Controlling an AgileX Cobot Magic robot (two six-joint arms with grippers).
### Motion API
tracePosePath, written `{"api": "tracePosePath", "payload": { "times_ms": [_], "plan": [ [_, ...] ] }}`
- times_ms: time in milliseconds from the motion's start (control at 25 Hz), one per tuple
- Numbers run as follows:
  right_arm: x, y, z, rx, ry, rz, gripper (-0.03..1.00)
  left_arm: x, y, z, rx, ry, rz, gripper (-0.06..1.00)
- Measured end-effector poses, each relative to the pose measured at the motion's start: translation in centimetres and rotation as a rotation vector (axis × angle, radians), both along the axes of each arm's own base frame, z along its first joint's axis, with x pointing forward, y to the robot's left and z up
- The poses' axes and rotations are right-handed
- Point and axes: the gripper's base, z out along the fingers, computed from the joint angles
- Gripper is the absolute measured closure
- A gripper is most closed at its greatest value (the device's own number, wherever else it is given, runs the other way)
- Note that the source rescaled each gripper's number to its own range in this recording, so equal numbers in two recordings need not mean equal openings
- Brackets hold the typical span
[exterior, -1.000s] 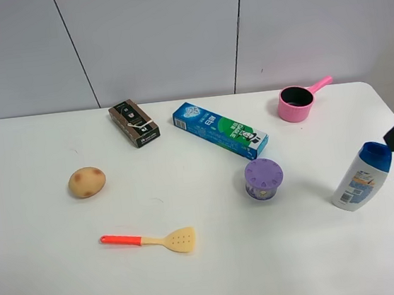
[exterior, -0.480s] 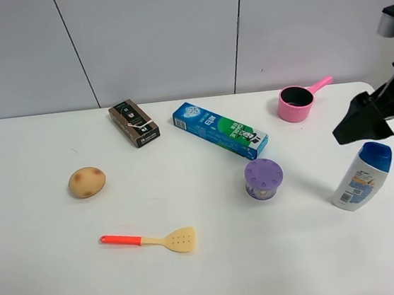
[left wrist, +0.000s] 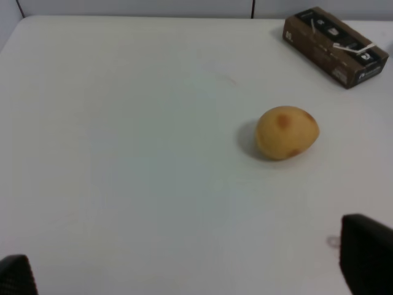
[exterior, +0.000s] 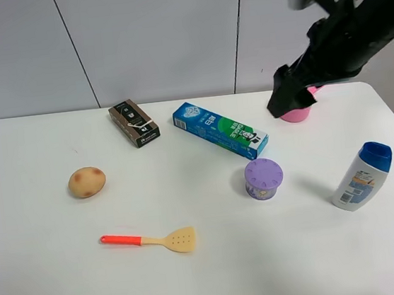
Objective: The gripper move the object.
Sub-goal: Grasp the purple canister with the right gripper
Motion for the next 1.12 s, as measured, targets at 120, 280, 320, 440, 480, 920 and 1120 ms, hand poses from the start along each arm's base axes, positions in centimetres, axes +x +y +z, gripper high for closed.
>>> {"api": "tracePosePath", "payload": {
  "times_ms": [120, 280, 320, 440, 480, 920, 1120],
  "plan": [
    [1.0, 1.7, -2.4, -0.051, 0.069, 0.033, -0.01, 0.0, 0.0, 0.0, 0.000, 0.000, 0.000, -0.06],
    [2.0, 4.2, -5.5, -0.115, 0.118, 0.077, -0.01, 0.0, 0.0, 0.0, 0.000, 0.000, 0.000, -0.06],
    [2.2, 4.8, -6.1, -0.132, 0.120, 0.089, -0.01, 0.0, 0.0, 0.0, 0.000, 0.000, 0.000, -0.06],
    [2.8, 6.1, -8.0, -0.174, 0.126, 0.108, 0.00, 0.0, 0.0, 0.0, 0.000, 0.000, 0.000, -0.06],
    [2.9, 6.3, -8.6, -0.178, 0.140, 0.105, 0.00, 0.0, 0.0, 0.0, 0.000, 0.000, 0.000, -0.06],
    [4.5, 6.8, -14.3, -0.309, 0.261, 0.111, 0.00, 0.0, 0.0, 0.0, 0.000, 0.000, 0.000, -0.06],
    [5.0, 6.4, -15.4, -0.389, 0.250, 0.109, 0.02, 0.0, 0.0, 0.0, 0.000, 0.000, 0.000, -0.06]
  ]
}}
